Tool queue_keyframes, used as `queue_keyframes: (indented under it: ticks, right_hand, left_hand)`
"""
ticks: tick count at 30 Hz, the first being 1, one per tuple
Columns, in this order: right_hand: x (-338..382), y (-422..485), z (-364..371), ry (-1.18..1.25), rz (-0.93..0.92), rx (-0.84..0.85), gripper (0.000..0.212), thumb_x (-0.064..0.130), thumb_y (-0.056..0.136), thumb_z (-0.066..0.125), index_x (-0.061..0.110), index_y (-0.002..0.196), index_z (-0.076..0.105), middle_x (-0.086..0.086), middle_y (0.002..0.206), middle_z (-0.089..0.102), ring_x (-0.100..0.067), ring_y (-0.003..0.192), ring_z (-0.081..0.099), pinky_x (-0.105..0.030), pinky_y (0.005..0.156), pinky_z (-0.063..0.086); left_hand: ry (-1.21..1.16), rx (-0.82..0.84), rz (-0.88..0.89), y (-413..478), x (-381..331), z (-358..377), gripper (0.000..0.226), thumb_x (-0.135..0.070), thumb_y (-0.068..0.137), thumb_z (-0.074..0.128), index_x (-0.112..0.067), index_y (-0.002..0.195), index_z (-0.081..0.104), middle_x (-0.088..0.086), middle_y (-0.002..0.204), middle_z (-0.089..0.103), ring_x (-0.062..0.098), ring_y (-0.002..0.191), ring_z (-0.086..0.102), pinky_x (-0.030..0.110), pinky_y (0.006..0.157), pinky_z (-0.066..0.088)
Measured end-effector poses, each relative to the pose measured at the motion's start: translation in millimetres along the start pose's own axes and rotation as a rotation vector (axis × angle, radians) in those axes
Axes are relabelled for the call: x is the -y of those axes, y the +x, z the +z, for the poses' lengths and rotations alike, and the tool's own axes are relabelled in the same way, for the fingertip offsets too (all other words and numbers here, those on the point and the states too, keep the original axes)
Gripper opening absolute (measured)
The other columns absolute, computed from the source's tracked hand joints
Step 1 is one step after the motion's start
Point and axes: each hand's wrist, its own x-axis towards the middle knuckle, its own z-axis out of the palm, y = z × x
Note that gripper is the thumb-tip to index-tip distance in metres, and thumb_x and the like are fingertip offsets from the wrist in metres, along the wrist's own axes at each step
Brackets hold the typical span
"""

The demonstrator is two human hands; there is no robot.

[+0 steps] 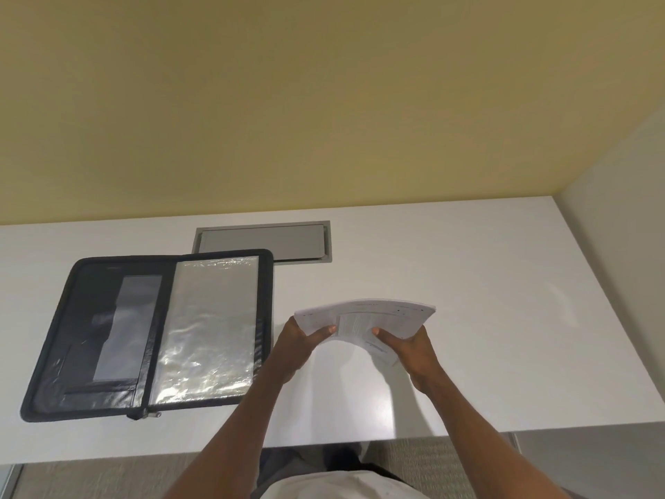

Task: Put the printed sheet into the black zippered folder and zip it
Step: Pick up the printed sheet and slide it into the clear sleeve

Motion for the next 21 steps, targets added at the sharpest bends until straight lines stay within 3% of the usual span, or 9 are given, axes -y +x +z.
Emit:
queue_keyframes:
  ticks: [8,16,21]
  right_hand:
    - [-6,-1,2,-0.009,-0.009,-0.001,0.033,0.022,0.082,0.086,0.027,0.113,0.075,-0.004,0.112,0.078,-0.023,0.106,0.074,-0.044,0.091,0.061]
    - [-12,2,1,-0.06,0.012,0.009,0.038,0.022,0.085,0.084,0.021,0.12,0.071,-0.003,0.114,0.078,-0.023,0.107,0.074,-0.045,0.093,0.06]
    - [10,10,0,-0.164,-0.009,0.144,0.034,0.031,0.089,0.08,0.023,0.121,0.074,0.001,0.116,0.078,-0.02,0.108,0.075,-0.033,0.089,0.062]
  left_hand:
    - [-0.026,-0.016,-0.005,-6,10,4,0.037,-0.019,0.088,0.081,-0.023,0.123,0.069,-0.001,0.115,0.077,0.015,0.108,0.072,0.035,0.094,0.059]
    - [0.009,-0.014,-0.059,0,20,1,0.048,-0.03,0.084,0.083,-0.024,0.128,0.064,-0.002,0.117,0.075,0.019,0.111,0.07,0.047,0.099,0.058]
    - [0.071,0.086,-0.081,6,6,-21,0.051,-0.031,0.087,0.08,-0.025,0.132,0.059,-0.004,0.125,0.072,0.022,0.117,0.068,0.052,0.102,0.056]
